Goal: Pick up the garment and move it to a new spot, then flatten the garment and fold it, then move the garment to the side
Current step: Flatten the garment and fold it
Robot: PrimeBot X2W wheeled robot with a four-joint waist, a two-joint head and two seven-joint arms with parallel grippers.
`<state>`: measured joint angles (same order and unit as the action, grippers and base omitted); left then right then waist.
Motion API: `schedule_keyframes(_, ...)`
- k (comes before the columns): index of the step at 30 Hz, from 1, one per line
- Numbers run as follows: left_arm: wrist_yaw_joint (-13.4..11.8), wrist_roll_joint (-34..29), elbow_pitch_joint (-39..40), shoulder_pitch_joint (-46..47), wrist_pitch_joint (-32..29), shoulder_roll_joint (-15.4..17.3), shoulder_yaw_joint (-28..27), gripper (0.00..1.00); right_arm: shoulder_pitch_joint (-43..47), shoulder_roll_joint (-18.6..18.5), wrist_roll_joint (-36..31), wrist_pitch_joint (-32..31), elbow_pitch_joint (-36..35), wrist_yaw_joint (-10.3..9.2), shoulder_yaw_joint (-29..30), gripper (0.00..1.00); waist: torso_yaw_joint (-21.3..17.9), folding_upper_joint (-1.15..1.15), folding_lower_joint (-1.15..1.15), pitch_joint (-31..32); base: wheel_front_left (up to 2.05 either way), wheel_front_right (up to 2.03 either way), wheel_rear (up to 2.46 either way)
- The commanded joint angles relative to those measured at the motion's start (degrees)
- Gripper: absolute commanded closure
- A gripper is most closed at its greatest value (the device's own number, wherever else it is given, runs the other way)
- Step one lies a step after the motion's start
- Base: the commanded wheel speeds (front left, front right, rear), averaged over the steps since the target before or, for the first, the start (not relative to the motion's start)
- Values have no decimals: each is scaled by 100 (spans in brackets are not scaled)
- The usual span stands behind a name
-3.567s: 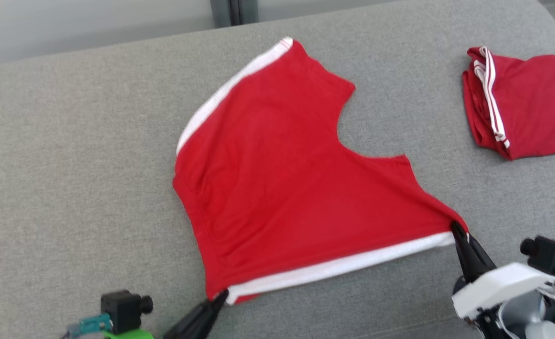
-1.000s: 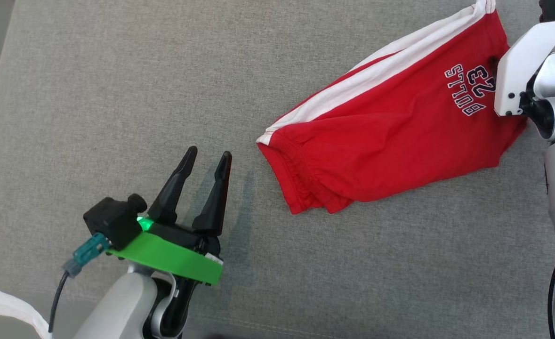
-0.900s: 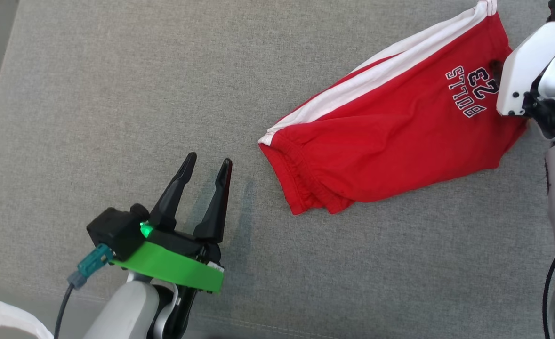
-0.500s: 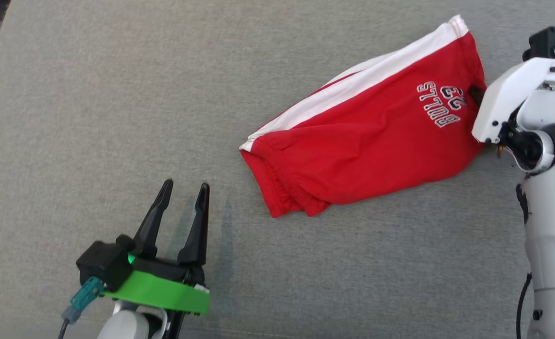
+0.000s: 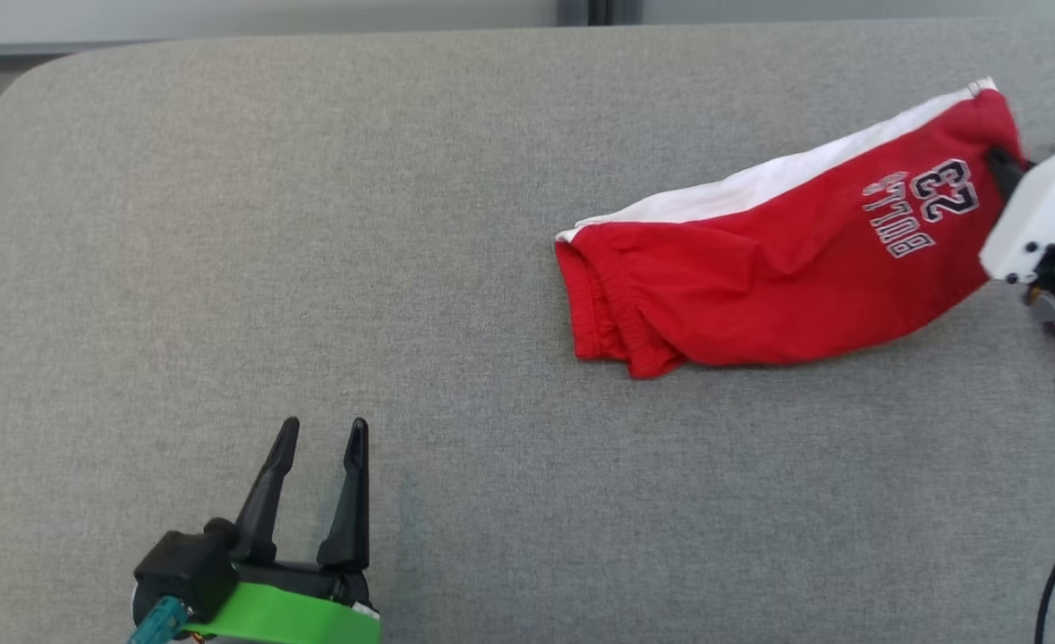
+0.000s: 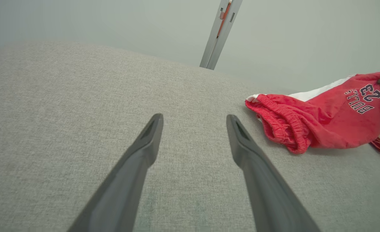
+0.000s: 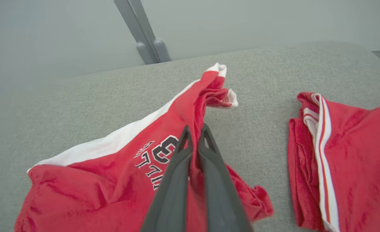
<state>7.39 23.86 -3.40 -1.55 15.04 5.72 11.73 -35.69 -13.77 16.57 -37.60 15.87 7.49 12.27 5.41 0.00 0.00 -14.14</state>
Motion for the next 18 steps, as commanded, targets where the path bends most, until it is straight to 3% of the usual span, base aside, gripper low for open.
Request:
schedule_keyframes(1,15,-31,-17,-118,16,-46,13,0,84,51,94,-69,-162,-1,-226,100,-47,0,0,159,0,0,0)
schedule_keyframes(6,16,18,-87,-152,16,-144,126,0,351,408,454,-433,-582,-1,-1433,100,89,0,0,215,0,0,0)
schedule_keyframes(9,16,63,-153,-105,16,-184,146,0,386,737,487,-333,-375,-1,-1822,100,149,0,0,186,0,0,0)
schedule_keyframes(18,17,106,-410,93,16,-217,318,0,195,1050,263,204,828,-1,-2271,100,570,0,0,222,0,0,0)
